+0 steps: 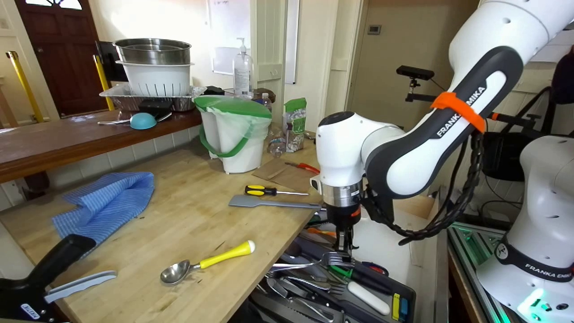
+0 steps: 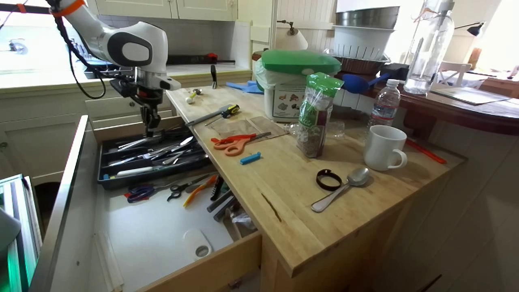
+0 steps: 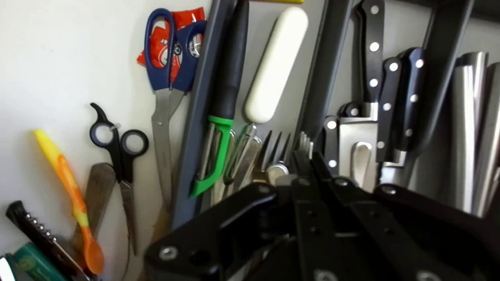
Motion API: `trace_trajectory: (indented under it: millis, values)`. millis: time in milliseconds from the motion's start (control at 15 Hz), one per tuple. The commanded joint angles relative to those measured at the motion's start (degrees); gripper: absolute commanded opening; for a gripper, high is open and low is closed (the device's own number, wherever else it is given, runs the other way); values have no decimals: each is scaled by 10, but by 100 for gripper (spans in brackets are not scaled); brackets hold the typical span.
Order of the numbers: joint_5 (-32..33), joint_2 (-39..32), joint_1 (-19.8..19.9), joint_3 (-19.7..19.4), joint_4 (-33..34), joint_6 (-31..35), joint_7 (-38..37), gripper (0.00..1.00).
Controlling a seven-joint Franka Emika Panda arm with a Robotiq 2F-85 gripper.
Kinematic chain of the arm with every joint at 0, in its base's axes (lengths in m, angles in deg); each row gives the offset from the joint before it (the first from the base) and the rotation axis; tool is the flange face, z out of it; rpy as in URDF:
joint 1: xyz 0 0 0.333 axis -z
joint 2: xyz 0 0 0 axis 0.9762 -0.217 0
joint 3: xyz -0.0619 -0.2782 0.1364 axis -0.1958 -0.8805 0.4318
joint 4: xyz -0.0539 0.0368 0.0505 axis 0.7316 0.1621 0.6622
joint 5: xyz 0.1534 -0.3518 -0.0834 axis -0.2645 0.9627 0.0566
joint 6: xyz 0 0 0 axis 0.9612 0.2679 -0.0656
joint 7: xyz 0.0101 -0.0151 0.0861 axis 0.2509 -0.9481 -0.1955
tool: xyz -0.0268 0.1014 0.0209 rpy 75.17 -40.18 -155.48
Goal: Pick up the folk and knife from the drawer and put them on the counter
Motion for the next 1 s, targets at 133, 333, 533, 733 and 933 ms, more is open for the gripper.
trace_trajectory:
  millis: [133,333,533,733,933]
  values:
    - [-54,120,-1,28,-36,-78,180,1]
    - [-37,161,-1,23,-36,-122,244,1]
    - [8,180,20,13,-28,-110,158,1]
    - [27,162,53,-17,12,-125,139,1]
    - [34,90,80,-46,97,-149,147,1]
